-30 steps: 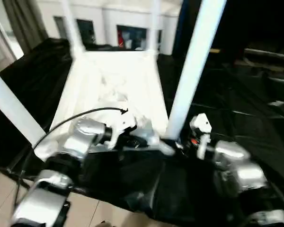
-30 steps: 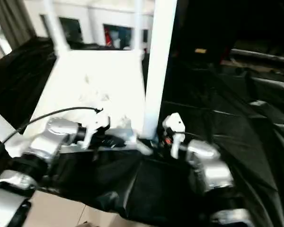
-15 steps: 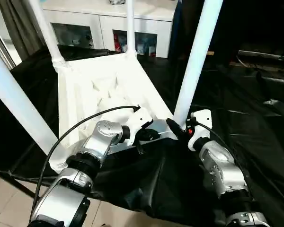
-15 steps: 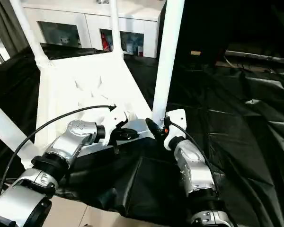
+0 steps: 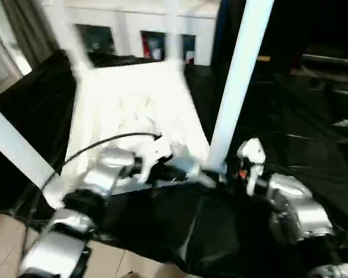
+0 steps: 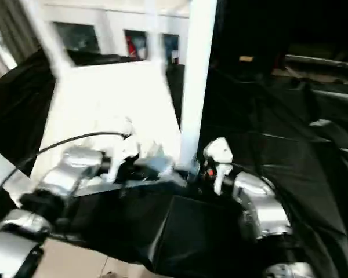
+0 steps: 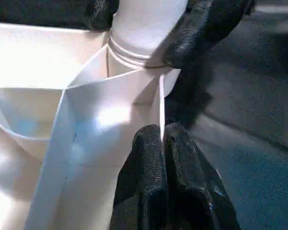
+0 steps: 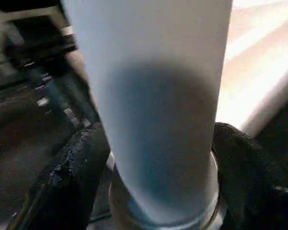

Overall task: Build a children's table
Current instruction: Rotate leg to tighten

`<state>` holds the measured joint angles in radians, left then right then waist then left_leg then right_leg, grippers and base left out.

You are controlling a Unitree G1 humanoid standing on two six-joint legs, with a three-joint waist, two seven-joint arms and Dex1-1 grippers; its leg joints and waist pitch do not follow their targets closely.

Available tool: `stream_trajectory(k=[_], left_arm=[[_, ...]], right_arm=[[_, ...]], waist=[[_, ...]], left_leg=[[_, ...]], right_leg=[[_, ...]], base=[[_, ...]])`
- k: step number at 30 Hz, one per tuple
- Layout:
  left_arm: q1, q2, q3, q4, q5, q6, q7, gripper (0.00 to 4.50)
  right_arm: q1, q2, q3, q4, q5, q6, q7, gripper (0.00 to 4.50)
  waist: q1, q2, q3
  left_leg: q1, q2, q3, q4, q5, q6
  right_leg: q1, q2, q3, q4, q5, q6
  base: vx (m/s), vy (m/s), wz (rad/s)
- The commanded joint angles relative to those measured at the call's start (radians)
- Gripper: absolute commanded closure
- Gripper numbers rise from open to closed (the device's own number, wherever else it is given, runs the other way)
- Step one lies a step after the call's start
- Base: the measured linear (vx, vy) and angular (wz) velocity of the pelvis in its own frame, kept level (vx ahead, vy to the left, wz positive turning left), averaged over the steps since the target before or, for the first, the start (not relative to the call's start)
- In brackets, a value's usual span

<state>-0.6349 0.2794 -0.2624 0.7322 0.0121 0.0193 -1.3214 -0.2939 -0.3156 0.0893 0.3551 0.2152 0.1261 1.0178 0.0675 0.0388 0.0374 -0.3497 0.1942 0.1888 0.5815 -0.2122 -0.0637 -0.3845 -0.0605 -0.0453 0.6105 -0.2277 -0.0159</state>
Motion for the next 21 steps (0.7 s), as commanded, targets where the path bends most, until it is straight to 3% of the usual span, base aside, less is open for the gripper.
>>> stream_trajectory(k=[1,3,5,7,8,11,12,15,18,19,20,21], left_arm=[[0.014,-0.002,-0.049,0.010,0.010,0.010,-0.053,4.50],[0.009,0.013,-0.053,0.014,0.017,0.005,-0.064,4.50],[0.001,0.037,-0.053,0.026,0.029,-0.007,-0.063,4.50],[0.001,0.047,-0.044,0.028,0.028,-0.013,-0.058,4.50],[0.002,0.051,-0.043,0.028,0.027,-0.013,-0.062,4.50],[0.004,0.055,-0.040,0.029,0.028,-0.016,-0.058,4.50],[0.007,0.057,-0.039,0.027,0.027,-0.015,-0.057,4.50],[0.013,0.053,-0.036,0.024,0.026,-0.013,-0.033,4.50],[0.010,0.024,-0.023,0.034,0.030,-0.001,0.051,4.50],[0.001,-0.005,-0.007,0.048,0.027,0.009,0.117,4.50],[-0.006,-0.022,-0.003,0.056,0.029,0.013,0.151,4.50],[-0.009,-0.029,-0.001,0.060,0.030,0.015,0.166,4.50]], right_arm=[[-0.007,-0.011,0.044,-0.023,0.010,0.007,0.063,1.07],[-0.011,-0.021,0.047,-0.018,0.018,0.017,0.091,1.21],[-0.021,-0.031,0.056,0.002,0.018,0.023,0.128,1.39],[-0.028,-0.030,0.064,0.010,0.017,0.026,0.141,1.44],[-0.033,-0.026,0.066,0.015,0.019,0.027,0.143,1.71],[-0.041,-0.020,0.070,0.023,0.021,0.025,0.141,1.80],[-0.043,-0.016,0.073,0.025,0.021,0.023,0.139,1.83],[-0.041,-0.008,0.074,0.025,0.015,0.019,0.126,1.87],[-0.028,0.018,0.059,0.034,-0.009,0.009,0.040,1.87],[-0.021,0.044,0.039,0.055,-0.025,-0.003,-0.036,1.87],[-0.019,0.063,0.026,0.070,-0.032,0.008,-0.090,1.87],[-0.018,0.072,0.020,0.076,-0.034,0.014,-0.113,1.87]], waist=[[0.002,-0.003,-0.051],[0.004,-0.013,-0.049],[0.006,-0.011,-0.048],[0.009,-0.016,-0.048],[0.011,-0.021,-0.048],[0.016,-0.019,-0.050],[0.016,-0.025,-0.049],[0.018,-0.022,-0.048],[0.018,-0.022,-0.046],[0.016,-0.020,-0.042],[0.013,-0.028,-0.040],[0.013,-0.026,-0.039]], left_leg=[[0.002,0.048,-0.015,-0.056,-0.094,0.105],[0.004,0.050,-0.014,-0.059,-0.109,0.091],[0.004,0.049,-0.014,-0.060,-0.120,0.086],[0.003,0.048,-0.013,-0.059,-0.109,0.080],[0.002,0.048,-0.013,-0.058,-0.100,0.082],[0.000,0.046,-0.013,-0.057,-0.077,0.087],[-0.001,0.045,-0.013,-0.056,-0.072,0.089],[-0.001,0.046,-0.013,-0.056,-0.075,0.086],[0.000,0.045,-0.013,-0.057,-0.083,0.077],[0.001,0.045,-0.012,-0.060,-0.104,0.064],[0.003,0.043,-0.014,-0.063,-0.138,0.050],[0.004,0.043,-0.015,-0.064,-0.143,0.043]], right_leg=[[0.051,-0.080,0.042,-0.057,0.088,-0.286],[0.048,-0.079,0.043,-0.057,0.067,-0.289],[0.048,-0.080,0.043,-0.058,0.043,-0.285],[0.048,-0.084,0.045,-0.058,0.030,-0.279],[0.049,-0.084,0.045,-0.057,0.038,-0.276],[0.049,-0.085,0.044,-0.054,0.054,-0.272],[0.050,-0.084,0.044,-0.054,0.054,-0.266],[0.048,-0.086,0.044,-0.056,0.029,-0.260],[0.047,-0.084,0.045,-0.058,0.011,-0.257],[0.042,-0.087,0.046,-0.065,-0.034,-0.252],[0.043,-0.089,0.046,-0.074,-0.111,-0.240],[0.043,-0.090,0.047,-0.076,-0.143,-0.233]], base=[[0.000,0.000,0.00],[0.000,0.000,0.00],[0.000,0.000,0.00],[0.000,0.000,0.00],[0.000,0.000,0.00],[0.000,0.000,0.00],[0.000,0.000,0.00],[0.000,0.000,0.00],[0.000,0.000,0.00],[0.000,0.000,0.00],[0.000,0.000,0.00],[0.000,0.000,0.00]])
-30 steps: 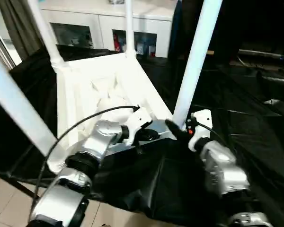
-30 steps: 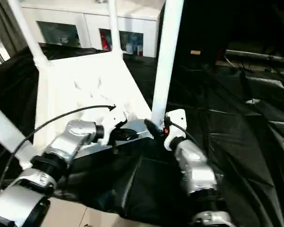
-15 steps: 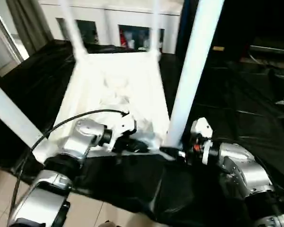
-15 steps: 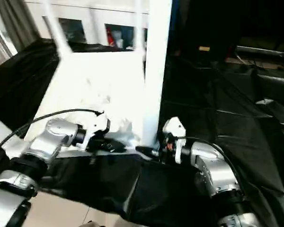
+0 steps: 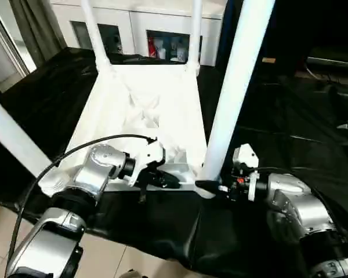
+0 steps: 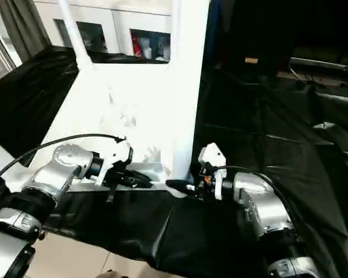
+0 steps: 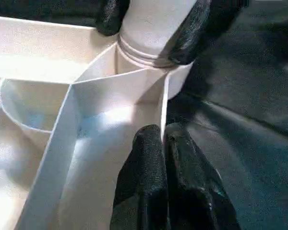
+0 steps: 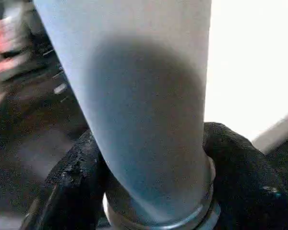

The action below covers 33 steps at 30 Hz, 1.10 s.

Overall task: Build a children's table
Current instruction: Rotate leg to tighten

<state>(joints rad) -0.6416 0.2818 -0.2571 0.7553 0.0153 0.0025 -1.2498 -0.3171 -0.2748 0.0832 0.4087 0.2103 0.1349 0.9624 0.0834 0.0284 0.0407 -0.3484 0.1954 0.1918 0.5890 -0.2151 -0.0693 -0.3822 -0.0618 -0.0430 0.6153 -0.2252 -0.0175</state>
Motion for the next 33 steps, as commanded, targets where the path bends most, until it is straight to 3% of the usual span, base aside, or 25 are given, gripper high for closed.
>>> stream_trajectory(k=[1,4,7,8,9,11,12,13,15,16,18,20,24,27,28,30,33], left_arm=[[-0.003,-0.034,-0.006,0.038,0.028,0.033,0.100,4.50],[-0.023,-0.128,-0.009,0.056,0.046,0.055,0.235,4.50],[-0.030,-0.191,-0.020,0.066,0.058,0.063,0.313,4.50],[-0.030,-0.206,-0.022,0.069,0.061,0.063,0.329,4.50],[-0.024,-0.236,-0.033,0.065,0.063,0.064,0.337,4.50],[-0.017,-0.260,-0.042,0.060,0.064,0.065,0.338,4.50],[-0.010,-0.266,-0.048,0.052,0.063,0.068,0.327,4.50],[-0.004,-0.268,-0.054,0.044,0.062,0.070,0.315,4.50],[0.000,-0.259,-0.061,0.046,0.073,0.068,0.301,4.50],[-0.002,-0.251,-0.062,0.050,0.077,0.068,0.292,4.50],[-0.008,-0.234,-0.061,0.057,0.083,0.066,0.278,4.50],[-0.012,-0.212,-0.056,0.057,0.087,0.067,0.260,4.50],[-0.006,-0.160,-0.054,0.039,0.084,0.067,0.202,4.50],[0.006,-0.104,-0.055,0.019,0.075,0.059,0.122,4.50],[0.010,-0.084,-0.055,0.012,0.069,0.052,0.085,4.50],[0.019,-0.055,-0.059,-0.007,0.054,0.056,0.016,4.50],[0.036,-0.014,-0.067,-0.046,0.030,0.073,-0.085,4.50]], right_arm=[[0.006,0.034,0.024,0.025,-0.030,0.008,-0.068,1.87],[0.041,0.131,0.006,0.036,-0.056,0.028,-0.251,1.87],[0.055,0.193,-0.001,0.031,-0.068,0.041,-0.360,1.88],[0.055,0.208,-0.006,0.036,-0.071,0.044,-0.390,1.88],[0.049,0.236,-0.014,0.051,-0.087,0.036,-0.457,1.88],[0.043,0.257,-0.020,0.066,-0.102,0.027,-0.512,1.88],[0.039,0.264,-0.018,0.070,-0.108,0.019,-0.522,1.88],[0.035,0.267,-0.015,0.071,-0.108,0.009,-0.518,1.88],[0.034,0.270,-0.014,0.047,-0.090,0.005,-0.481,1.32],[0.035,0.265,-0.014,0.033,-0.077,0.007,-0.456,1.18],[0.034,0.248,-0.013,0.014,-0.063,0.011,-0.416,1.10],[0.031,0.217,0.000,0.000,-0.058,0.018,-0.359,0.97],[0.021,0.149,0.031,-0.006,-0.047,0.013,-0.230,0.97],[0.009,0.083,0.047,-0.028,-0.027,0.016,-0.102,0.97],[0.005,0.063,0.047,-0.035,-0.016,0.021,-0.054,0.97],[0.001,0.036,0.053,-0.046,-0.004,0.029,0.007,0.97],[-0.004,-0.005,0.069,-0.054,-0.003,0.025,0.088,0.97]], waist=[[-0.004,-0.014,-0.042],[-0.010,-0.008,-0.040],[-0.018,-0.014,-0.040],[-0.019,-0.008,-0.039],[-0.027,-0.007,-0.033],[-0.031,-0.008,-0.030],[-0.032,-0.004,-0.030],[-0.035,-0.007,-0.032],[-0.038,-0.003,-0.035],[-0.038,-0.007,-0.037],[-0.037,-0.004,-0.040],[-0.036,-0.013,-0.041],[-0.031,-0.013,-0.046],[-0.032,-0.019,-0.050],[-0.031,-0.015,-0.053],[-0.029,-0.016,-0.055],[-0.020,-0.013,-0.059]], left_leg=[[0.005,0.042,-0.019,-0.074,-0.146,0.039],[0.008,0.045,-0.020,-0.079,-0.160,0.022],[0.006,0.041,-0.023,-0.082,-0.185,0.016],[0.007,0.041,-0.023,-0.083,-0.189,0.016],[0.014,0.041,-0.023,-0.088,-0.242,0.005],[0.017,0.039,-0.028,-0.093,-0.288,-0.005],[0.020,0.040,-0.029,-0.094,-0.300,-0.006],[0.019,0.040,-0.030,-0.095,-0.307,-0.004],[0.014,0.041,-0.030,-0.096,-0.284,0.006],[0.013,0.040,-0.028,-0.095,-0.275,0.011],[0.011,0.040,-0.027,-0.093,-0.237,0.021],[0.005,0.039,-0.027,-0.091,-0.211,0.038],[0.003,0.040,-0.024,-0.083,-0.145,0.072],[0.000,0.039,-0.022,-0.076,-0.084,0.092],[-0.002,0.040,-0.021,-0.072,-0.058,0.110],[-0.003,0.040,-0.020,-0.070,-0.044,0.121],[-0.004,0.044,-0.016,-0.060,-0.009,0.146]], right_leg=[[0.038,-0.088,0.046,-0.086,-0.190,-0.216],[0.033,-0.086,0.049,-0.089,-0.202,-0.202],[0.035,-0.086,0.049,-0.095,-0.238,-0.186],[0.033,-0.086,0.051,-0.097,-0.240,-0.184],[0.026,-0.085,0.051,-0.107,-0.301,-0.176],[0.027,-0.088,0.051,-0.114,-0.385,-0.154],[0.025,-0.087,0.051,-0.115,-0.399,-0.149],[0.026,-0.086,0.052,-0.117,-0.395,-0.145],[0.030,-0.085,0.053,-0.112,-0.324,-0.155],[0.032,-0.084,0.053,-0.111,-0.306,-0.159],[0.036,-0.086,0.053,-0.106,-0.251,-0.172],[0.042,-0.087,0.052,-0.103,-0.224,-0.177],[0.047,-0.088,0.050,-0.093,-0.131,-0.205],[0.053,-0.085,0.048,-0.079,-0.005,-0.235],[0.056,-0.085,0.047,-0.071,0.064,-0.256],[0.058,-0.082,0.045,-0.065,0.108,-0.263],[0.051,-0.078,0.042,-0.052,0.191,-0.281]], base=[[0.000,0.000,0.00],[0.000,0.000,0.00],[0.000,0.000,0.00],[0.000,0.000,0.00],[0.000,0.000,0.00],[0.000,0.000,0.00],[0.000,0.000,0.00],[0.000,0.000,0.00],[0.000,0.000,0.00],[0.000,0.000,0.00],[0.000,0.000,0.00],[0.000,0.000,0.00],[0.000,0.000,0.00],[0.000,0.000,0.00],[0.000,0.000,0.00],[0.000,0.000,0.00],[0.000,0.000,0.00]])
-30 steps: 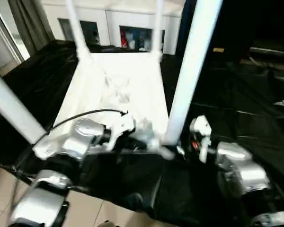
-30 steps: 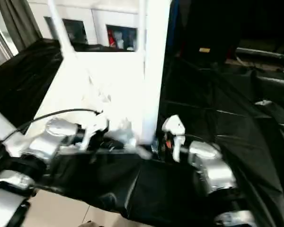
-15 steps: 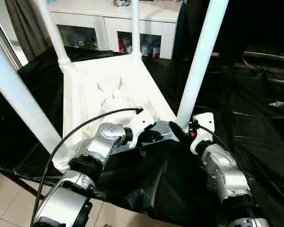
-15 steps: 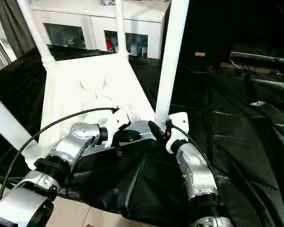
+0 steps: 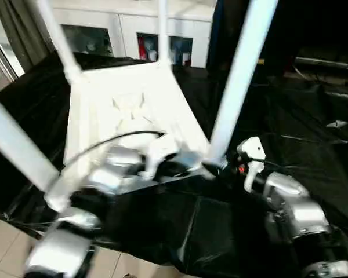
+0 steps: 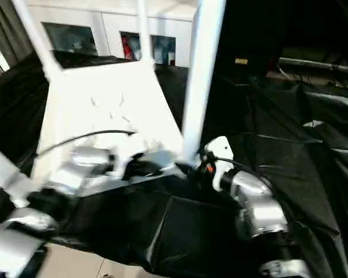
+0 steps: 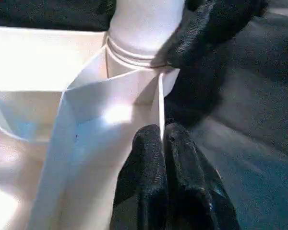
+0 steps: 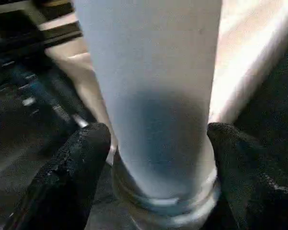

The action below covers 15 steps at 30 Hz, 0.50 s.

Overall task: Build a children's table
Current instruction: Rotate leg to tighten

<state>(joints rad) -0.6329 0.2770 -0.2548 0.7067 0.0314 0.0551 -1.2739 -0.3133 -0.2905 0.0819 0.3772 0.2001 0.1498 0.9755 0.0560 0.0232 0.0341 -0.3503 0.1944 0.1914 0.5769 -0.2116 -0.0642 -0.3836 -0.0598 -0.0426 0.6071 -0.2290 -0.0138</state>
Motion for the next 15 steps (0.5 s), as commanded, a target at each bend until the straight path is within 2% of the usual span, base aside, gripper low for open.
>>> stream_trajectory(k=[1,2,4,8,9,10,11,13,15], left_arm=[[0.031,0.000,-0.071,-0.006,0.009,0.026,-0.080,4.50],[0.031,0.000,-0.071,-0.006,0.009,0.026,-0.080,4.50],[0.036,0.015,-0.074,-0.014,0.007,0.034,-0.101,4.50],[0.041,0.016,-0.079,-0.017,0.006,0.034,-0.104,4.50],[0.041,0.015,-0.080,-0.017,0.006,0.033,-0.103,4.50],[0.043,0.012,-0.079,-0.019,0.006,0.033,-0.099,4.50],[0.044,0.010,-0.078,-0.019,0.006,0.032,-0.096,4.50],[0.047,-0.002,-0.076,-0.019,0.005,0.026,-0.083,4.50],[0.045,-0.011,-0.073,-0.012,0.006,0.021,-0.070,4.50]], right_arm=[[-0.009,0.000,0.076,-0.022,0.005,0.006,0.093,0.97],[-0.009,0.000,0.076,-0.022,0.005,0.006,0.093,0.97],[-0.011,-0.017,0.084,-0.018,-0.002,-0.009,0.115,0.97],[-0.017,-0.036,0.085,-0.008,-0.002,-0.015,0.153,0.97],[-0.017,-0.037,0.084,-0.008,-0.001,-0.014,0.155,1.11],[-0.015,-0.038,0.081,-0.012,0.005,-0.009,0.159,1.21],[-0.014,-0.038,0.080,-0.014,0.009,-0.006,0.160,1.32],[-0.002,-0.045,0.074,-0.035,0.024,0.009,0.164,1.46],[0.010,-0.051,0.071,-0.048,0.031,0.017,0.162,1.65]], waist=[[0.009,-0.002,-0.050],[0.011,-0.004,-0.048],[0.017,0.002,-0.046],[0.023,0.006,-0.045],[0.024,0.005,-0.045],[0.025,0.008,-0.047],[0.025,0.004,-0.048],[0.025,0.010,-0.050],[0.027,0.008,-0.051]], left_leg=[[-0.002,0.046,-0.015,-0.048,-0.020,0.141],[0.000,0.047,-0.015,-0.050,-0.048,0.132],[0.006,0.050,-0.014,-0.053,-0.080,0.108],[0.006,0.050,-0.015,-0.056,-0.114,0.068],[0.007,0.050,-0.015,-0.056,-0.116,0.065],[0.006,0.048,-0.015,-0.054,-0.110,0.063],[0.006,0.047,-0.015,-0.053,-0.098,0.065],[0.005,0.046,-0.015,-0.050,-0.079,0.071],[0.003,0.045,-0.015,-0.048,-0.064,0.082]], right_leg=[[0.049,-0.081,0.041,-0.044,0.190,-0.288],[0.047,-0.083,0.040,-0.048,0.149,-0.290],[0.044,-0.083,0.042,-0.052,0.101,-0.292],[0.046,-0.081,0.042,-0.052,0.083,-0.288],[0.047,-0.082,0.043,-0.052,0.085,-0.287],[0.048,-0.082,0.044,-0.051,0.092,-0.284],[0.050,-0.082,0.044,-0.050,0.105,-0.282],[0.051,-0.081,0.043,-0.047,0.139,-0.284],[0.053,-0.080,0.043,-0.045,0.164,-0.285]], base=[[0.000,0.000,0.00],[0.000,0.000,0.00],[0.000,0.000,0.00],[0.000,0.000,0.00],[0.000,0.000,0.00],[0.000,0.000,0.00],[0.000,0.000,0.00],[0.000,0.000,0.00],[0.000,0.000,0.00]])
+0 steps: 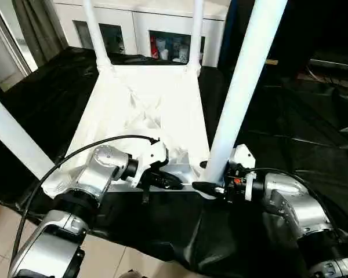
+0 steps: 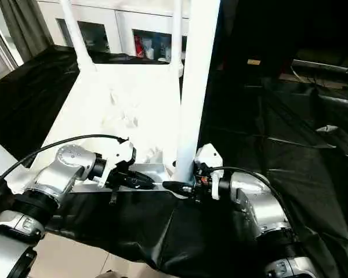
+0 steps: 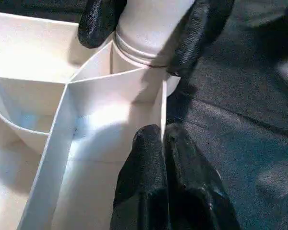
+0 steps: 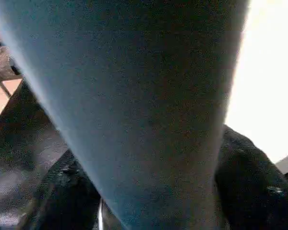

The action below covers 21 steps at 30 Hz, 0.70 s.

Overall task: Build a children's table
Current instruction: Rotate leg to tighten

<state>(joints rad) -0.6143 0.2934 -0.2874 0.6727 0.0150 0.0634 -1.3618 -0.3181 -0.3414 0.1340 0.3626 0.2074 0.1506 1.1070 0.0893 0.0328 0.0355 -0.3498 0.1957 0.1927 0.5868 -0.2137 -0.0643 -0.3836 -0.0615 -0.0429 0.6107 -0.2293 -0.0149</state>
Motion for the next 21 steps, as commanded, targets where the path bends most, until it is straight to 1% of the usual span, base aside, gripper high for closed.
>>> stream_trajectory(k=[1,3,4,6,7,8,9,10,11,12,13,14,15,16,17,18,19,20,21], left_arm=[[0.023,-0.033,-0.040,0.030,0.024,0.007,0.027,4.50],[0.013,-0.047,-0.034,0.050,0.029,-0.004,0.071,4.50],[0.008,-0.054,-0.030,0.059,0.032,-0.008,0.093,4.50],[0.003,-0.065,-0.024,0.069,0.031,-0.007,0.115,4.50],[0.001,-0.069,-0.022,0.072,0.031,-0.007,0.123,4.50],[-0.013,-0.094,-0.011,0.095,0.039,-0.004,0.189,4.50],[-0.013,-0.094,-0.011,0.095,0.039,-0.004,0.189,4.50],[-0.024,-0.112,-0.006,0.112,0.048,-0.002,0.236,4.50],[-0.030,-0.123,-0.002,0.121,0.052,0.000,0.268,4.50],[-0.044,-0.151,0.007,0.143,0.064,0.003,0.344,4.50],[-0.051,-0.170,0.012,0.151,0.068,0.005,0.386,4.50],[-0.054,-0.184,0.015,0.153,0.071,0.009,0.413,4.50],[-0.054,-0.184,0.015,0.153,0.071,0.009,0.413,4.50],[-0.054,-0.207,0.009,0.148,0.074,0.013,0.432,4.50],[-0.054,-0.209,0.008,0.148,0.074,0.013,0.433,4.50],[-0.054,-0.209,0.008,0.148,0.074,0.013,0.433,4.50],[-0.047,-0.233,-0.004,0.135,0.075,0.015,0.421,4.50],[-0.042,-0.242,-0.011,0.127,0.075,0.015,0.412,4.50],[-0.041,-0.243,-0.012,0.126,0.074,0.015,0.409,4.50]], right_arm=[[0.021,-0.001,0.017,-0.035,0.021,0.016,0.021,1.74],[0.033,0.002,0.018,-0.034,0.011,0.009,0.001,1.81],[0.037,0.004,0.019,-0.033,0.006,0.005,-0.009,1.84],[0.041,0.010,0.020,-0.027,-0.006,-0.001,-0.030,1.89],[0.042,0.012,0.019,-0.025,-0.009,-0.003,-0.037,1.89],[0.044,0.029,0.010,-0.013,-0.019,-0.003,-0.080,1.89],[0.044,0.029,0.010,-0.013,-0.019,-0.003,-0.080,1.90],[0.042,0.052,-0.003,0.005,-0.026,-0.001,-0.133,1.90],[0.041,0.065,-0.008,0.015,-0.032,-0.001,-0.163,1.90],[0.038,0.100,-0.021,0.041,-0.046,-0.002,-0.241,1.90],[0.036,0.132,-0.031,0.060,-0.057,0.005,-0.311,1.91],[0.032,0.160,-0.038,0.073,-0.063,0.014,-0.367,1.91],[0.032,0.160,-0.038,0.073,-0.063,0.014,-0.367,1.91],[0.022,0.220,-0.058,0.102,-0.071,0.033,-0.485,1.91],[0.021,0.226,-0.059,0.105,-0.072,0.035,-0.496,1.91],[0.021,0.226,-0.059,0.105,-0.072,0.035,-0.496,1.91],[0.006,0.289,-0.077,0.135,-0.085,0.041,-0.610,1.91],[0.001,0.314,-0.080,0.145,-0.088,0.041,-0.642,1.91],[0.000,0.316,-0.079,0.145,-0.089,0.041,-0.644,1.91]], waist=[[-0.004,-0.002,-0.053],[-0.005,-0.003,-0.053],[-0.005,-0.003,-0.051],[-0.006,-0.001,-0.048],[-0.007,-0.003,-0.044],[-0.008,-0.011,-0.044],[-0.007,-0.008,-0.042],[-0.010,-0.015,-0.038],[-0.011,-0.018,-0.036],[-0.014,-0.018,-0.033],[-0.021,-0.016,-0.026],[-0.021,-0.016,-0.026],[-0.025,-0.021,-0.024],[-0.031,-0.022,-0.025],[-0.036,-0.023,-0.025],[-0.038,-0.023,-0.026],[-0.040,-0.027,-0.025],[-0.042,-0.026,-0.027],[-0.043,-0.026,-0.027]], left_leg=[[0.006,0.044,-0.015,-0.057,-0.068,0.087],[0.005,0.045,-0.015,-0.058,-0.074,0.087],[0.006,0.045,-0.015,-0.059,-0.083,0.084],[0.011,0.046,-0.013,-0.062,-0.121,0.072],[0.013,0.047,-0.012,-0.066,-0.154,0.059],[0.013,0.047,-0.011,-0.066,-0.158,0.056],[0.016,0.046,-0.010,-0.067,-0.164,0.052],[0.019,0.047,-0.010,-0.070,-0.194,0.044],[0.019,0.044,-0.012,-0.074,-0.210,0.037],[0.017,0.044,-0.013,-0.076,-0.218,0.032],[0.018,0.043,-0.020,-0.085,-0.268,0.011],[0.018,0.043,-0.020,-0.085,-0.268,0.011],[0.020,0.042,-0.025,-0.088,-0.290,0.002],[0.019,0.042,-0.027,-0.090,-0.299,0.001],[0.016,0.042,-0.029,-0.092,-0.293,0.000],[0.016,0.041,-0.029,-0.092,-0.290,0.001],[0.011,0.041,-0.029,-0.094,-0.279,0.006],[0.015,0.041,-0.028,-0.094,-0.278,0.002],[0.013,0.040,-0.029,-0.094,-0.277,0.001]], right_leg=[[0.050,-0.078,0.043,-0.050,0.160,-0.282],[0.049,-0.077,0.043,-0.051,0.148,-0.283],[0.048,-0.077,0.042,-0.053,0.128,-0.281],[0.044,-0.078,0.042,-0.061,0.065,-0.277],[0.043,-0.079,0.043,-0.068,-0.005,-0.268],[0.042,-0.078,0.043,-0.070,-0.026,-0.263],[0.039,-0.079,0.044,-0.073,-0.050,-0.259],[0.035,-0.081,0.045,-0.080,-0.111,-0.251],[0.036,-0.085,0.045,-0.086,-0.179,-0.236],[0.033,-0.087,0.046,-0.089,-0.214,-0.226],[0.031,-0.091,0.044,-0.101,-0.343,-0.190],[0.031,-0.091,0.044,-0.101,-0.343,-0.190],[0.030,-0.094,0.044,-0.107,-0.406,-0.165],[0.030,-0.095,0.046,-0.111,-0.428,-0.148],[0.028,-0.096,0.047,-0.111,-0.430,-0.142],[0.029,-0.095,0.047,-0.111,-0.428,-0.139],[0.030,-0.095,0.048,-0.111,-0.417,-0.134],[0.024,-0.096,0.049,-0.112,-0.412,-0.134],[0.027,-0.096,0.049,-0.110,-0.406,-0.134]], base=[[0.000,0.000,0.00],[0.000,0.000,0.00],[0.000,0.000,0.00],[0.000,0.000,0.00],[0.000,0.000,0.00],[0.000,0.000,0.00],[0.000,0.000,0.00],[0.000,0.000,0.00],[0.000,0.000,0.00],[0.000,0.000,0.00],[0.000,0.000,0.00],[0.000,0.000,0.00],[0.000,0.000,0.00],[0.000,0.000,0.00],[0.000,0.000,0.00],[0.000,0.000,0.00],[0.000,0.000,0.00],[0.000,0.000,0.00],[0.000,0.000,0.00]])
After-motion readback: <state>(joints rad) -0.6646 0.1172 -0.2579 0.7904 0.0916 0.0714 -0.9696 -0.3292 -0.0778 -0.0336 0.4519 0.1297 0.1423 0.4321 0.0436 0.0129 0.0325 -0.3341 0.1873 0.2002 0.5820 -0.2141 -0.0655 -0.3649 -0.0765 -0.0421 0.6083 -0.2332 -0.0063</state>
